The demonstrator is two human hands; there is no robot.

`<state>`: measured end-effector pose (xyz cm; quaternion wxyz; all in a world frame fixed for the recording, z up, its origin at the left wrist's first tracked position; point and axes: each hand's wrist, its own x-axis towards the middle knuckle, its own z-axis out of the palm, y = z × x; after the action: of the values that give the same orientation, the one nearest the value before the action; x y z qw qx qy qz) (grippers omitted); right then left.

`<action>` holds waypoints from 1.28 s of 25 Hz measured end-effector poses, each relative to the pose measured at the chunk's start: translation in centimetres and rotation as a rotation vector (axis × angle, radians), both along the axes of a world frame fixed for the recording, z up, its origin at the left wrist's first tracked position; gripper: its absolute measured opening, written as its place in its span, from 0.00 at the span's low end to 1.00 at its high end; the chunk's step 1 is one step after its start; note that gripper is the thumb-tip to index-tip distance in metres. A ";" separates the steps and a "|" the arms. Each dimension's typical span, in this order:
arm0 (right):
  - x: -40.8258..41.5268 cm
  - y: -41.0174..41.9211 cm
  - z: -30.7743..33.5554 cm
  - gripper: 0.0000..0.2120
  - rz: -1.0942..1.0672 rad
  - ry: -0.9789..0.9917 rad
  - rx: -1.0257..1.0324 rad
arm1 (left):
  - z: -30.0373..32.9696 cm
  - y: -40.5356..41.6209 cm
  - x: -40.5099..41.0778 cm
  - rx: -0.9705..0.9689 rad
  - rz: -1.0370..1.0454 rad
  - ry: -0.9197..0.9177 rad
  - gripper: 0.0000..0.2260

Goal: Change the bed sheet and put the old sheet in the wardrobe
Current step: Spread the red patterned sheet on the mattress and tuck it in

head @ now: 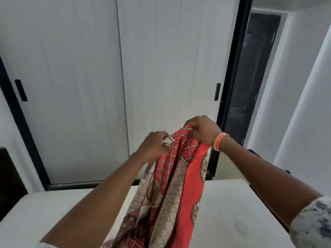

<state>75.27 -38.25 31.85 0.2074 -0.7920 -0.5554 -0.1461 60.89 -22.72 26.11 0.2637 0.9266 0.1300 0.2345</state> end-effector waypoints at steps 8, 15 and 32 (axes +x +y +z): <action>5.0 -3.8 5.7 0.12 -0.159 0.101 0.612 | -11.4 4.9 -4.2 -0.288 0.549 0.015 0.07; 0.5 -2.0 2.7 0.54 -0.262 0.096 -0.156 | 2.9 3.0 -2.0 -0.280 0.286 -0.315 0.14; 0.4 -0.8 3.8 0.09 -0.393 0.172 0.471 | -14.5 1.5 -9.6 -0.265 0.658 0.033 0.11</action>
<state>75.71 -39.05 35.66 0.3994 -0.8236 -0.3231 -0.2404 51.27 -21.21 11.59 0.2898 0.7964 0.4553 0.2729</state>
